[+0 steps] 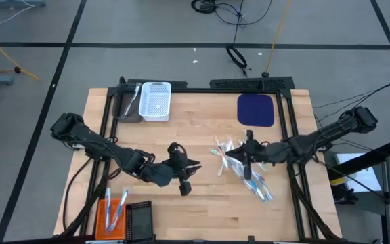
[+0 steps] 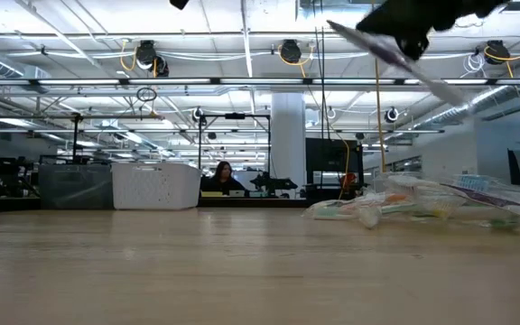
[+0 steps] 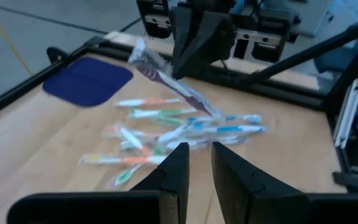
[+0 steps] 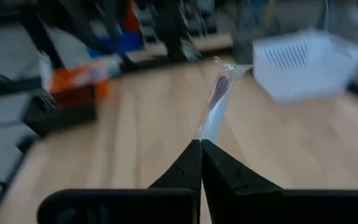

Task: Pick & Place Toothbrushes
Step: Put the violet toothbrush into the gray bin

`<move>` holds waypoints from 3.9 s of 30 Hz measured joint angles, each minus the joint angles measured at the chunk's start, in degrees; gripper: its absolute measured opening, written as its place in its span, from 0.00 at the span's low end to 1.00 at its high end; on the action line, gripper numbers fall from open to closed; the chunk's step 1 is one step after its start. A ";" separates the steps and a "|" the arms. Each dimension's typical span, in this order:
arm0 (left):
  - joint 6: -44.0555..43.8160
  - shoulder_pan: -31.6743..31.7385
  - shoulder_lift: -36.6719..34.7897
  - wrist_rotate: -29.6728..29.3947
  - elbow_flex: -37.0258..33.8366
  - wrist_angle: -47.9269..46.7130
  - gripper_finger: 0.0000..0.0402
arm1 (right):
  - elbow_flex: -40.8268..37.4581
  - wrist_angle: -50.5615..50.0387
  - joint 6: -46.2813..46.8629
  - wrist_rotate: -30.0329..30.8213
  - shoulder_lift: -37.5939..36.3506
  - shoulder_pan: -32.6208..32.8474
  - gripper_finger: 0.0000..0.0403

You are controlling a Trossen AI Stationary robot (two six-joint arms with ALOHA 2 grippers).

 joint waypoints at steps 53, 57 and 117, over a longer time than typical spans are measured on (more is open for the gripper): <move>7.20 8.31 10.47 21.35 0.00 24.71 0.17 | -0.07 20.53 -19.11 3.39 4.53 7.91 0.00; 8.64 8.41 10.45 23.05 0.00 24.78 0.17 | -0.07 20.49 -19.11 3.37 4.53 7.91 0.00; 10.26 10.86 19.98 21.94 -0.02 49.24 0.24 | -0.04 21.71 -20.16 3.11 4.51 8.00 0.00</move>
